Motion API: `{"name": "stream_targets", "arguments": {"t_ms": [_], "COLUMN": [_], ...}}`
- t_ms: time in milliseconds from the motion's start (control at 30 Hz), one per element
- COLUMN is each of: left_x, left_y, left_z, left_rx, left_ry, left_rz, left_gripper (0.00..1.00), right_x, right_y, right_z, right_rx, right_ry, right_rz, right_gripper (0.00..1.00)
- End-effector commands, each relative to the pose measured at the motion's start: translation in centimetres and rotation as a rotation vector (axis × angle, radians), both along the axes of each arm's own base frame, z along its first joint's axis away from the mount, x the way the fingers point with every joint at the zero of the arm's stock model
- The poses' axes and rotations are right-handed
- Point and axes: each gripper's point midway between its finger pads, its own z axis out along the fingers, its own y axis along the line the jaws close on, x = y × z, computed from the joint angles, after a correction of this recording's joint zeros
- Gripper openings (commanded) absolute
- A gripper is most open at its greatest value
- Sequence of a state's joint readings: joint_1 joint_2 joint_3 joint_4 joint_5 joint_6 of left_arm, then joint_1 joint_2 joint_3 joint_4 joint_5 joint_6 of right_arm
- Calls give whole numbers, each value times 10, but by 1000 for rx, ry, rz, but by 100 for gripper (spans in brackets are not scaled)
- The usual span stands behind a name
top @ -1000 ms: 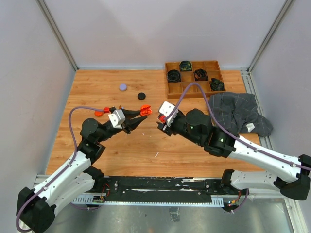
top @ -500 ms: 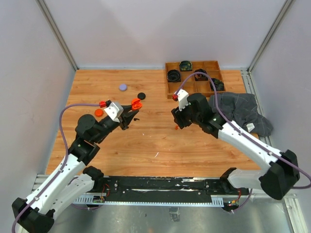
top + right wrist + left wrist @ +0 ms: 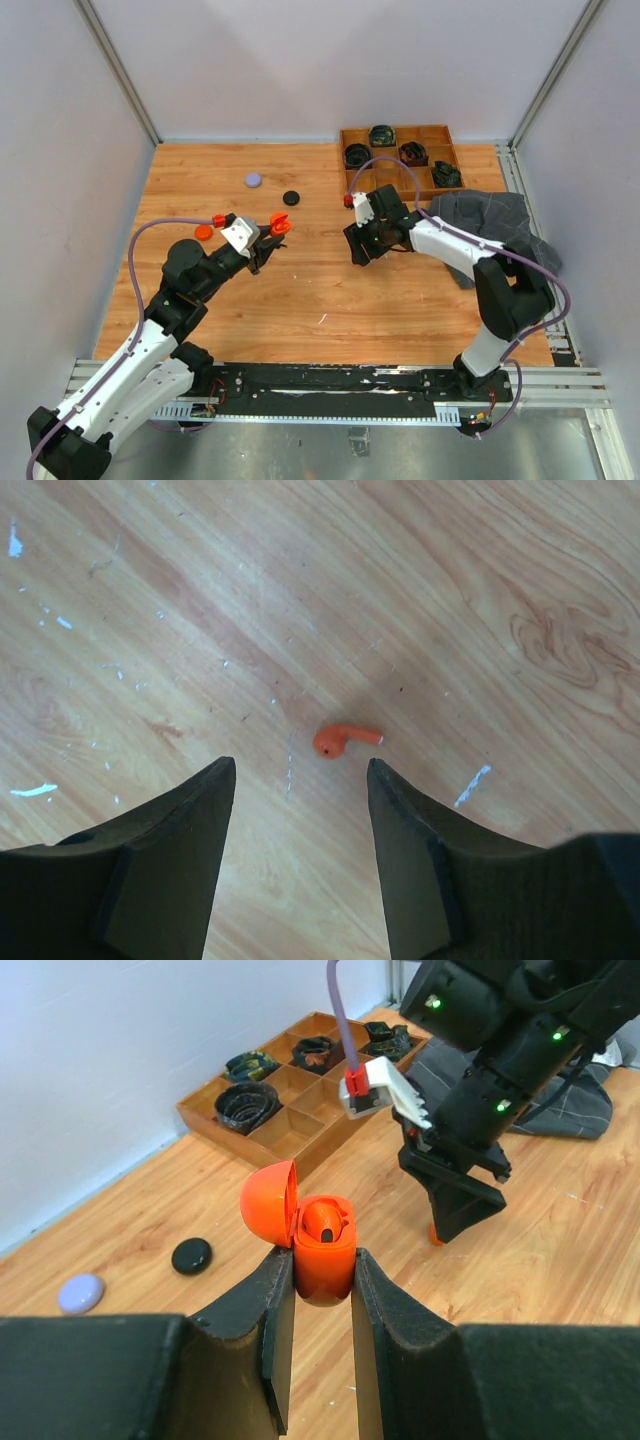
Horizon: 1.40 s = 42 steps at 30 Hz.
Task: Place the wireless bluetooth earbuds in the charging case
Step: Pick up the earbud from the center of the board.
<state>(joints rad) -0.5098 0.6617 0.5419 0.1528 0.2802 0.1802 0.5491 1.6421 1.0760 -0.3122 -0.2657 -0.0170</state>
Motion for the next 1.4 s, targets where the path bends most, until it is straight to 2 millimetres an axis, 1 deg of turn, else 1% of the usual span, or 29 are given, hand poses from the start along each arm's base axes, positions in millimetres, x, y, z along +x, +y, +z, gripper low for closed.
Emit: {"name": "stream_targets", "arguments": {"t_ms": [0,200,333,533,633,767,900,1067,1167,1233,1267,1367], "left_x": [3,4,4,4,4,4,4,4,3,3,4,4], "left_y": [4,4,4,4,4,3,3,3,3,2,2,2], "left_z": [2,1,-1,-2,-2,-3,-3,-4,-4,-5,-5,-5], "left_rx": [9,16,19,23,22,23,23,21,21,21,22,21], "left_ry": [-25,-25,-22,-20,-18,-16,-13,-9,-8,-4,-5,-3], "left_rz": [19,21,21,19,18,17,18,16,15,12,11,10], "left_gripper": [0,0,0,0,0,0,0,0,0,0,0,0], "right_x": [17,23,16,1,-10,-23,-29,-34,-32,-19,-14,-6], "right_y": [6,9,8,-3,-6,-1,1,7,8,-2,-6,-4], "right_z": [-5,-24,-36,-45,-47,-45,-43,-38,-35,-34,-32,-24], "right_rx": [25,-3,-23,-72,-87,-78,-87,-84,-102,-176,-194,-189], "right_ry": [34,88,156,223,258,287,303,313,298,231,206,165], "right_rz": [-16,-5,-7,-26,-24,3,6,16,16,-47,-70,-91], "right_gripper": [57,58,57,57,57,55,52,51,48,42,41,41]}}
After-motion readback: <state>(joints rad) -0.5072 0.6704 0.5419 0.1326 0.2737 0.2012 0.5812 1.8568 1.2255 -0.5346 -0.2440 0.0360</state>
